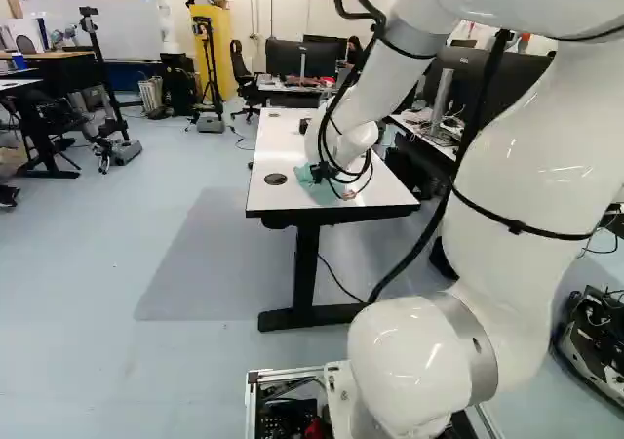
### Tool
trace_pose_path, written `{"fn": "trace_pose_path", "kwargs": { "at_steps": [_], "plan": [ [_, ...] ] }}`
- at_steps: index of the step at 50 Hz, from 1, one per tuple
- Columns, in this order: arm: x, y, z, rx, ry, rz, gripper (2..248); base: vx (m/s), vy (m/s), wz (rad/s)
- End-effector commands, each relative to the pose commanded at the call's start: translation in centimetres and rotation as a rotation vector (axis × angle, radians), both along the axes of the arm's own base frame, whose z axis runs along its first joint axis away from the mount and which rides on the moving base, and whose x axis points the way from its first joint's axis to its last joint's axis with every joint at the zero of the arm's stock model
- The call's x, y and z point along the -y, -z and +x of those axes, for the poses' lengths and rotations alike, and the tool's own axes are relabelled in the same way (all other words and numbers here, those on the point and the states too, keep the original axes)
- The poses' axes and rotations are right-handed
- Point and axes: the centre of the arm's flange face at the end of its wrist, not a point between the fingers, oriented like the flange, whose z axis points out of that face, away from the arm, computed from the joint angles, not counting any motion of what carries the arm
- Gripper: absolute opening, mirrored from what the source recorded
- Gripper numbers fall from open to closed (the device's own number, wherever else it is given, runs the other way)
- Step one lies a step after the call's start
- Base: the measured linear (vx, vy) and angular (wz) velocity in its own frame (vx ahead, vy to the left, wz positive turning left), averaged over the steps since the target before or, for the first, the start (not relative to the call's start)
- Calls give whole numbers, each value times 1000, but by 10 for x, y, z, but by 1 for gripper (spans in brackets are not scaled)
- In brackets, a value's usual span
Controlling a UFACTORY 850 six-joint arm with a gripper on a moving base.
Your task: Clean the table with the green towel
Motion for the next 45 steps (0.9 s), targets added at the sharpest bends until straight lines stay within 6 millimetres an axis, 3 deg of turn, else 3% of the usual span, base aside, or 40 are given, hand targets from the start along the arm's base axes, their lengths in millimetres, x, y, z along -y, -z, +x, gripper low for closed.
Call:
{"fn": "trace_pose_path", "kwargs": {
  "at_steps": [26,45],
  "plan": [
    [35,0,28,7,78,0,30,0,0,0],
    [33,1,65,19,72,0,30,0,0,0]
  ]
}}
